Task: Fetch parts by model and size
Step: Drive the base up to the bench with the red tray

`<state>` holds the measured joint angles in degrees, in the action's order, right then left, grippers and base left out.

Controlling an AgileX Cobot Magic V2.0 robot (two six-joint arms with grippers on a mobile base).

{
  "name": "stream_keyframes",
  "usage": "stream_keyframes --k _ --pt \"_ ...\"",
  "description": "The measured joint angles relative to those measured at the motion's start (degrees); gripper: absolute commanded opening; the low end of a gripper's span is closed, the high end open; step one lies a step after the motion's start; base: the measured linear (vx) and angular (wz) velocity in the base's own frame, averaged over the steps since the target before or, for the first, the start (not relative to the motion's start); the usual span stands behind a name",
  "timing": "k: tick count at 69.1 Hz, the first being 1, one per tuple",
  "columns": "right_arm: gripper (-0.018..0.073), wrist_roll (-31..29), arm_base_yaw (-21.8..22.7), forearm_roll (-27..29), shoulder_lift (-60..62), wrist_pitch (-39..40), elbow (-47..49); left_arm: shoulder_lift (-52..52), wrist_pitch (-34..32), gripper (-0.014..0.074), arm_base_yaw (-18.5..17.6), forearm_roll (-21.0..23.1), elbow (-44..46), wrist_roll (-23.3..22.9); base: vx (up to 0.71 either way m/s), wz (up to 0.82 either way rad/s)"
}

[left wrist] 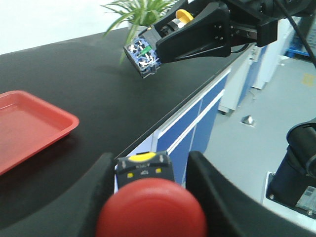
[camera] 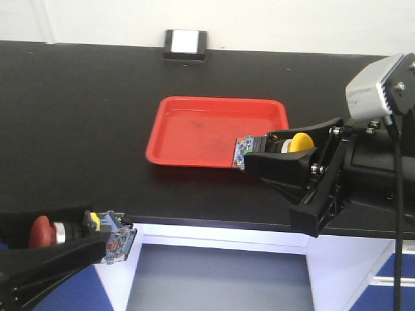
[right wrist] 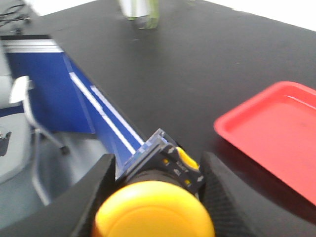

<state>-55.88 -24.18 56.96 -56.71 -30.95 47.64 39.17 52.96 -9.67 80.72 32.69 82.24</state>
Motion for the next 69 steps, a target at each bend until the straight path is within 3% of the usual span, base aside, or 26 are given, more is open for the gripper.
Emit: stream_keyframes --k 69 --pt "-0.0005 0.0 0.0 0.0 0.0 0.0 0.0 0.0 0.0 -0.0006 0.0 0.0 0.0 0.0 0.04 -0.08"
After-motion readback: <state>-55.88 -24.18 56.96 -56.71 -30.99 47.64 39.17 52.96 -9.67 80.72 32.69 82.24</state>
